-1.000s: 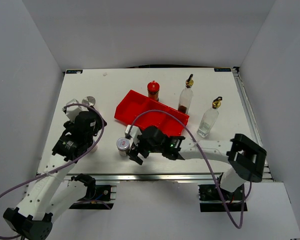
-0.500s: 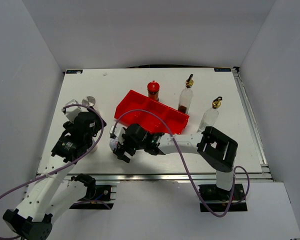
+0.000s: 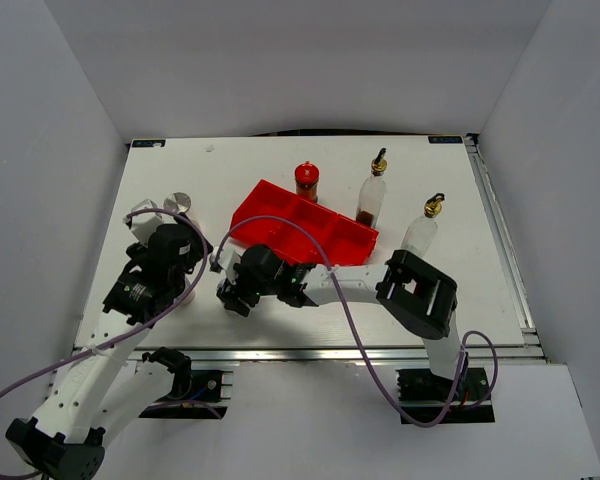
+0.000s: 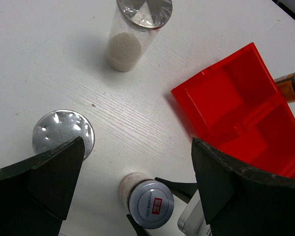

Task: Organize the condiment bottles

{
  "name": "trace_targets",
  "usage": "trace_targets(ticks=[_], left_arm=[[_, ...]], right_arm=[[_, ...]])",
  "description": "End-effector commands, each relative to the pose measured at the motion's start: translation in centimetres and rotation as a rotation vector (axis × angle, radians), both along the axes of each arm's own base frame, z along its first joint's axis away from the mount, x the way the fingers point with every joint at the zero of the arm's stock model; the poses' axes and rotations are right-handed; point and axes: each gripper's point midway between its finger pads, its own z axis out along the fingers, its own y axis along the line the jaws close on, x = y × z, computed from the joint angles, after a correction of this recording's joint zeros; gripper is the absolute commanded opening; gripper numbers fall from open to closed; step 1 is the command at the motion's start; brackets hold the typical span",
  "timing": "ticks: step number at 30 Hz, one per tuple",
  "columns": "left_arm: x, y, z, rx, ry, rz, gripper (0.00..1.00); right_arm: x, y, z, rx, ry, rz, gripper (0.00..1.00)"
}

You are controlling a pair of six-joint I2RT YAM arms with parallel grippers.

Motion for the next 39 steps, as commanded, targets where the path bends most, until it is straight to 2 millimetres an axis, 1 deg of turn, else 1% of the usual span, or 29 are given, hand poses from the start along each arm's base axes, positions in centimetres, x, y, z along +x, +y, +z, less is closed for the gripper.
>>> trace_targets(ticks=[1, 2, 3, 4, 6, 7, 9, 10, 12, 13, 15, 16, 18, 19, 20, 21, 23, 24, 25, 26, 27, 28, 29, 30, 31, 32, 33, 35, 39], left_arm=[[-0.4, 0.5, -0.2, 0.012, 0.000, 0.013, 0.98], [-0.4, 0.5, -0.1, 0.010, -0.002, 0.012, 0.98], [-0.5, 0.5, -0.1, 0.008, -0.005, 0.012, 0.98], [-0.5, 0.6, -0.1, 0.010, -0.004, 0.013, 0.98], [-0.6, 0.7, -0.1, 0.013, -0.005, 0.020, 0.98], [-0.6, 0.7, 0.0, 0.013, -0.006, 0.020, 0.98], [-0.6, 0.7, 0.0, 0.010, -0.009, 0.021, 0.98], [-0.6, 0.7, 0.0, 0.009, -0.009, 0.019, 0.98], [-0.6, 0.7, 0.0, 0.009, -0.010, 0.021, 0.98], [-0.6, 0.8, 0.0, 0.010, -0.010, 0.023, 0.98], [-0.7, 0.8, -0.1, 0.010, -0.009, 0.023, 0.98], [-0.7, 0.8, 0.0, 0.010, -0.009, 0.023, 0.98], [-0.7, 0.8, 0.0, 0.008, -0.012, 0.023, 0.98], [-0.6, 0.8, 0.0, 0.007, -0.013, 0.023, 0.98], [-0.6, 0.8, 0.0, 0.007, -0.013, 0.023, 0.98], [-0.6, 0.8, -0.1, 0.009, -0.011, 0.025, 0.98], [-0.7, 1.0, -0.1, 0.014, -0.010, 0.035, 0.98], [-0.7, 1.0, -0.1, 0.014, -0.008, 0.035, 0.98], [-0.7, 1.1, -0.1, 0.019, -0.006, 0.040, 0.98], [-0.7, 1.1, -0.1, 0.019, -0.006, 0.042, 0.98], [-0.7, 1.1, -0.1, 0.018, -0.005, 0.041, 0.98], [-0.7, 1.1, -0.2, 0.017, -0.006, 0.042, 0.98], [-0.7, 1.1, -0.2, 0.019, -0.006, 0.042, 0.98], [-0.6, 1.1, -0.2, 0.019, -0.006, 0.042, 0.98], [-0.7, 1.1, -0.2, 0.019, -0.004, 0.041, 0.98], [-0.6, 1.0, -0.2, 0.020, -0.004, 0.040, 0.98], [-0.6, 1.0, -0.2, 0.022, -0.001, 0.040, 0.98], [-0.5, 1.1, -0.2, 0.024, 0.001, 0.043, 0.98], [-0.5, 1.1, -0.2, 0.025, 0.001, 0.043, 0.98]], right_arm=[[0.5, 1.3, 4.7, 0.125, -0.053, -0.012, 0.37], [0.3, 1.0, 4.8, 0.129, -0.055, -0.012, 0.30], [0.4, 1.0, 5.6, 0.154, -0.066, -0.013, 0.24], [0.3, 1.0, 7.2, 0.187, -0.075, -0.010, 0.18], [0.5, 0.7, 8.4, 0.206, -0.094, -0.023, 0.16], [0.7, 0.5, 9.9, 0.228, -0.111, -0.031, 0.14], [1.6, 0.2, 11.4, 0.250, -0.137, -0.063, 0.13], [2.3, -0.2, 12.7, 0.269, -0.156, -0.080, 0.12], [3.4, -0.5, 14.0, 0.286, -0.192, -0.110, 0.11], [4.6, -1.1, 14.4, 0.281, -0.211, -0.152, 0.10], [5.9, -1.3, 15.5, 0.290, -0.218, -0.179, 0.10], [7.1, -2.0, 15.8, 0.288, -0.215, -0.206, 0.10], [8.6, -2.5, 16.0, 0.296, -0.201, -0.240, 0.10], [10.2, -3.1, 16.5, 0.307, -0.204, -0.271, 0.10], [11.0, -3.4, 16.5, 0.310, -0.193, -0.294, 0.10], [12.9, -4.0, 16.1, 0.302, -0.188, -0.333, 0.09], [15.5, -4.3, 17.2, 0.328, -0.186, -0.377, 0.09], [15.6, -4.2, 16.5, 0.318, -0.176, -0.381, 0.09], [17.2, -4.6, 17.4, 0.335, -0.189, -0.409, 0.09], [18.1, -4.7, 17.5, 0.336, -0.194, -0.429, 0.09], [19.2, -4.7, 16.6, 0.319, -0.187, -0.452, 0.09], [20.4, -5.2, 16.5, 0.312, -0.189, -0.471, 0.09], [21.3, -5.0, 17.4, 0.328, -0.203, -0.484, 0.09], [22.1, -4.9, 16.2, 0.306, -0.202, -0.500, 0.09], [23.2, -5.2, 16.1, 0.299, -0.215, -0.516, 0.09], [24.2, -5.0, 17.2, 0.319, -0.230, -0.534, 0.09], [25.4, -5.3, 15.5, 0.277, -0.216, -0.562, 0.09], [26.4, -5.1, 15.9, 0.289, -0.212, -0.576, 0.10], [27.7, -4.9, 13.9, 0.265, -0.205, -0.596, 0.15]])
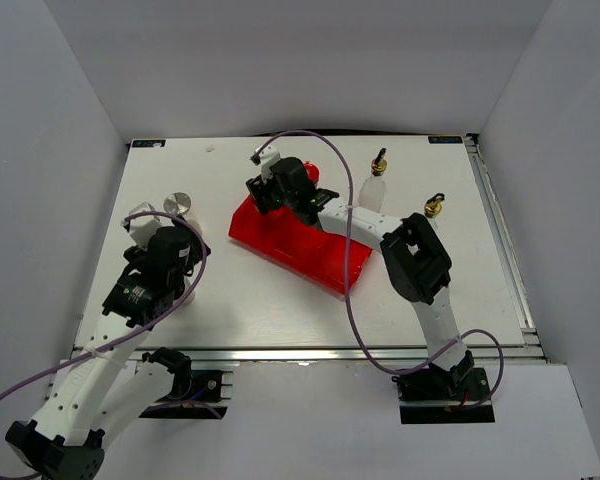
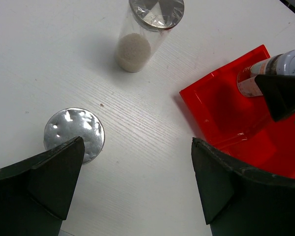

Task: Organize the condiment bottles

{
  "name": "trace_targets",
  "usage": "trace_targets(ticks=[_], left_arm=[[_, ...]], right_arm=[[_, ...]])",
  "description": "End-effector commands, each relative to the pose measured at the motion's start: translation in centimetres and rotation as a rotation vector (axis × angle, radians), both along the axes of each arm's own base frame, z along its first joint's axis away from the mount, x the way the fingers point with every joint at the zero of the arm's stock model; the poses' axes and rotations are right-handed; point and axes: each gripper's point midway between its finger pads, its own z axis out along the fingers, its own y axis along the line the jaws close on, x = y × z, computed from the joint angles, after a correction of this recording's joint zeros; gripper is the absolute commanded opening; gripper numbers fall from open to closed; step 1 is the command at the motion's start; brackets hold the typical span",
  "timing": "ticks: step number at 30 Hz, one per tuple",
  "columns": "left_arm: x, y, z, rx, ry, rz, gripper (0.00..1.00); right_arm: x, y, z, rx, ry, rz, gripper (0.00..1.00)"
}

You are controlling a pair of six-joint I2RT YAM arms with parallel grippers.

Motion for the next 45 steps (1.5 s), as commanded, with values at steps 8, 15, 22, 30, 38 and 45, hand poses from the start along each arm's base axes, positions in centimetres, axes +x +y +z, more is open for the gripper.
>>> trace_targets(ticks=[8, 15, 22, 30, 38, 45], left_arm=[[0.0, 0.2, 0.0, 0.005, 0.000, 0.009, 0.98], [-0.1, 0.1, 0.0, 0.003, 0.000, 0.005, 0.98], [0.0, 0.1, 0.0, 0.002, 0.000, 0.001, 0.98], [0.0, 0.0, -0.2, 0.005, 0.007, -0.001, 0.98], [0.1, 0.0, -0.3, 0.004, 0.007, -0.002, 0.98], [0.1, 0.0, -0.4, 0.008, 0.010, 0.001, 0.98]], right_arm=[[3.3, 0.9, 2.4, 0.094, -0.075, -0.060, 0.33], [3.9, 1.1, 1.7, 0.098, -0.050, -0.080, 0.78], [3.3, 0.0, 5.9, 0.115, -0.110, -0.082, 0.89], [4.7, -2.5, 10.0, 0.089, -0.231, -0.180, 0.89], [9.7, -7.8, 8.2, 0.084, -0.128, -0.359, 0.89], [11.5, -10.1, 4.3, 0.069, -0.029, -0.395, 0.89]])
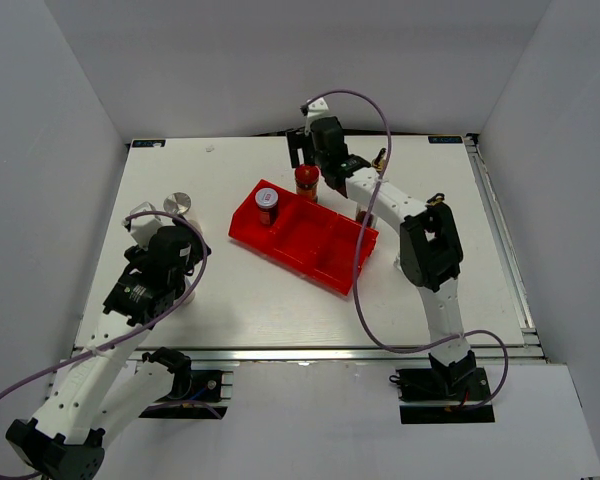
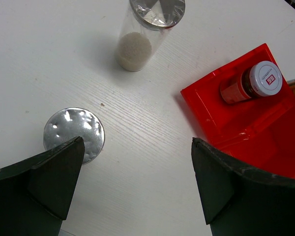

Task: Organize the condiment bottles

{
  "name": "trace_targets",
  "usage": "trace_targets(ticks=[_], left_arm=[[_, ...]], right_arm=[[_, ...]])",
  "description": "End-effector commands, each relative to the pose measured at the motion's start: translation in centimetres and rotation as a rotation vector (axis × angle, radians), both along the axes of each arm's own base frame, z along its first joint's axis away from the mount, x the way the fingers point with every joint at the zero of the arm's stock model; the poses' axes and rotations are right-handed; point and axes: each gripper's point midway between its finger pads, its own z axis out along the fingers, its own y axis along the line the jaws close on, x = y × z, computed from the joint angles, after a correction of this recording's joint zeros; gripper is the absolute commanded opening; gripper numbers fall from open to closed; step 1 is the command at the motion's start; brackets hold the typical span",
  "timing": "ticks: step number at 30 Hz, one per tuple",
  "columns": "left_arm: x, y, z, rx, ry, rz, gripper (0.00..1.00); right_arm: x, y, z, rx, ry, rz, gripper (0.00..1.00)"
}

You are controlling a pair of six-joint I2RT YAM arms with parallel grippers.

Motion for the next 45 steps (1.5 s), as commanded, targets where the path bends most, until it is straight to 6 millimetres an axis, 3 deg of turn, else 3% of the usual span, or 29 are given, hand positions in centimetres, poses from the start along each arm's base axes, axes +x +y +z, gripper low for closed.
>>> trace_targets(ticks=[1, 12, 16, 20, 21, 24, 25, 26, 27, 30, 32, 33, 41, 42, 45], left_arm=[[0.0, 0.1, -0.2, 0.004, 0.002, 0.002, 0.98], [0.1, 0.1, -0.4, 0.010, 0.011, 0.008, 0.98], [0.1, 0.2, -0.6, 0.018, 0.025, 0.012, 0.98], [0.2, 0.3, -0.7, 0.021, 0.026, 0.019, 0.98], [0.2, 0.3, -0.7, 0.023, 0.027, 0.020, 0.98], [0.2, 0.3, -0.6, 0.021, 0.025, 0.019, 0.98], [0.2, 0.2, -0.6, 0.019, 0.024, 0.017, 0.98], [0.3, 0.2, -0.6, 0.018, 0.023, 0.016, 0.98], [0.2, 0.2, -0.6, 0.019, 0.026, 0.016, 0.98], [0.2, 0.2, -0.7, 0.018, 0.026, 0.015, 0.98], [0.3, 0.1, -0.5, 0.013, 0.020, 0.013, 0.98], [0.4, 0.0, -0.5, 0.010, 0.018, 0.010, 0.98], [0.5, -0.3, -0.6, 0.006, 0.021, -0.004, 0.98], [0.5, -0.3, -0.6, 0.006, 0.021, -0.004, 0.98], [0.5, -0.2, -0.5, 0.005, 0.016, -0.002, 0.98]], right_arm=[[0.1, 0.3, -2.5, 0.010, 0.081, 0.015, 0.89], [-1.1, 1.1, -7.7, -0.017, 0.204, 0.090, 0.89], [-0.9, 0.8, -8.6, -0.022, 0.224, 0.071, 0.89], [-0.8, 0.6, -7.9, -0.024, 0.206, 0.054, 0.74], [-0.6, 0.1, -7.8, -0.031, 0.199, 0.035, 0.60], [-0.3, -0.5, -5.3, -0.023, 0.136, 0.006, 0.31], [-0.4, -0.7, -5.0, -0.025, 0.125, 0.003, 0.27], [-0.4, -0.9, -3.3, -0.022, 0.086, 0.003, 0.20], [-0.4, -1.0, -2.7, -0.025, 0.075, 0.003, 0.18], [-0.8, -0.1, 1.9, 0.011, 0.006, 0.072, 0.10], [-1.9, 0.9, 3.7, 0.016, -0.037, 0.147, 0.08], [-2.9, 1.6, 6.5, 0.045, -0.095, 0.189, 0.08], [-9.2, 3.6, 13.5, 0.020, -0.309, 0.334, 0.08], [-10.5, 4.6, 13.0, 0.015, -0.309, 0.372, 0.08], [-13.3, 6.6, 13.8, 0.026, -0.333, 0.463, 0.07]])
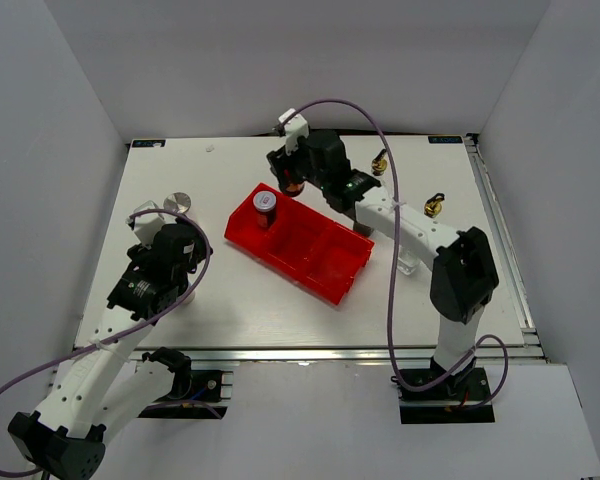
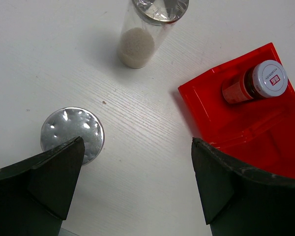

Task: Organize the condiment bottles

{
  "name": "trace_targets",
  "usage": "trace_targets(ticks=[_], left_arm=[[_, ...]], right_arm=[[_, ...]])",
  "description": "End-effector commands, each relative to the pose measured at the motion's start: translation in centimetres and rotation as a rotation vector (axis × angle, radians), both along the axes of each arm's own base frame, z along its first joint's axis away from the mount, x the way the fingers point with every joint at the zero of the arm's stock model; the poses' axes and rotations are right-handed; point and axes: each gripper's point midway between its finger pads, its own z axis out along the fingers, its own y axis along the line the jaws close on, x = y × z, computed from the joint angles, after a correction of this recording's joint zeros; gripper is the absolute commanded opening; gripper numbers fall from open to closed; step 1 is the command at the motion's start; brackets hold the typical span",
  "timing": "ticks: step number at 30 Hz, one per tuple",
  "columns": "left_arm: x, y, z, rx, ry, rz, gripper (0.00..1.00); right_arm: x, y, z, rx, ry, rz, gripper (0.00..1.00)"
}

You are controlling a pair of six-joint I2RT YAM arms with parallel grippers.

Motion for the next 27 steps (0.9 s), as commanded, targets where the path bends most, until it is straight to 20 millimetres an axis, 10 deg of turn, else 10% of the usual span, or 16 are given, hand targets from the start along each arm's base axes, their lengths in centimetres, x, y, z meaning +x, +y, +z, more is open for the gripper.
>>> trace_targets(ticks=[1, 9, 27], left_arm=[[0.1, -0.1, 0.3, -0.008, -0.015, -0.001, 0.98], [0.1, 0.0, 0.3, -0.010, -0.018, 0.002, 0.98], [-0.2, 0.1, 0.6, -0.018, -0.034, 0.002, 0.98]], right_arm=[[-3.2, 3.1, 8.3, 0.133, -0.217, 0.139, 0.07], [-9.0, 9.0, 7.3, 0.150, -0.188, 0.379, 0.06], [-4.9, 12.7, -2.3, 0.067, -0.067, 0.281, 0.09]])
